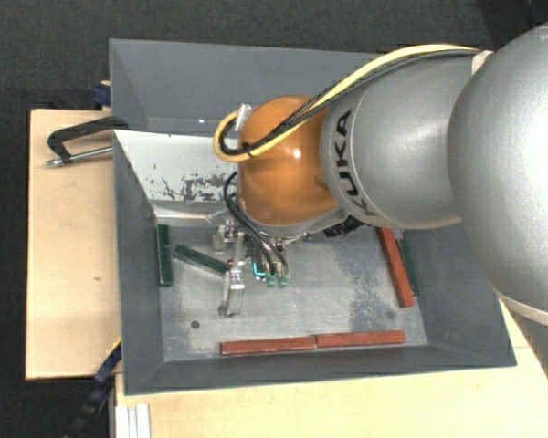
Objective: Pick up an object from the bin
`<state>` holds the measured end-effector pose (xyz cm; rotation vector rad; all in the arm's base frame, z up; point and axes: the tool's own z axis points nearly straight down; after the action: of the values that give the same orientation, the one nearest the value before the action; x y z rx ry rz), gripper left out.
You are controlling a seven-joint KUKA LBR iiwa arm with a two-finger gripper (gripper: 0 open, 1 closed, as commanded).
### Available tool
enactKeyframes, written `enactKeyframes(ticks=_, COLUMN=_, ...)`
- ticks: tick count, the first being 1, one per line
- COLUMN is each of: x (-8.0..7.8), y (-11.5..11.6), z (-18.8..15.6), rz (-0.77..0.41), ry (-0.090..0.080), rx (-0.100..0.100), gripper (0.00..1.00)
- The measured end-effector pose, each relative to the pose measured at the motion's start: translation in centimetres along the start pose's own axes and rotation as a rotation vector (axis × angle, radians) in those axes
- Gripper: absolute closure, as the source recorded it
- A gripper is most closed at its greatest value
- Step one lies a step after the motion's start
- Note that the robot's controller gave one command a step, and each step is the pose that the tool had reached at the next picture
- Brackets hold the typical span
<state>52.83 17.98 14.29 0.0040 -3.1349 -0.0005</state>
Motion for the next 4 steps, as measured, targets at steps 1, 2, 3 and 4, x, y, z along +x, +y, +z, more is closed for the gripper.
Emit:
enactKeyframes(ticks=1, x=-0.2, y=-0.1, z=-0.4, rz=0.003, ry=-0.008, rx=-0.002, gripper=0.0)
enactKeyframes(ticks=2, x=-2.4, y=-5.3, z=2.4, rz=0.027, ry=-0.009, rx=-0.003, gripper=0.0)
enactKeyframes(ticks=3, x=-2.4, y=-5.3, z=4.5, rz=0.047, ry=-0.008, rx=0.006, gripper=0.0)
enactKeyframes(ticks=4, x=-5.4, y=-1.5, z=6.2, rz=-0.007, ry=-0.012, rx=-0.004, gripper=0.0)
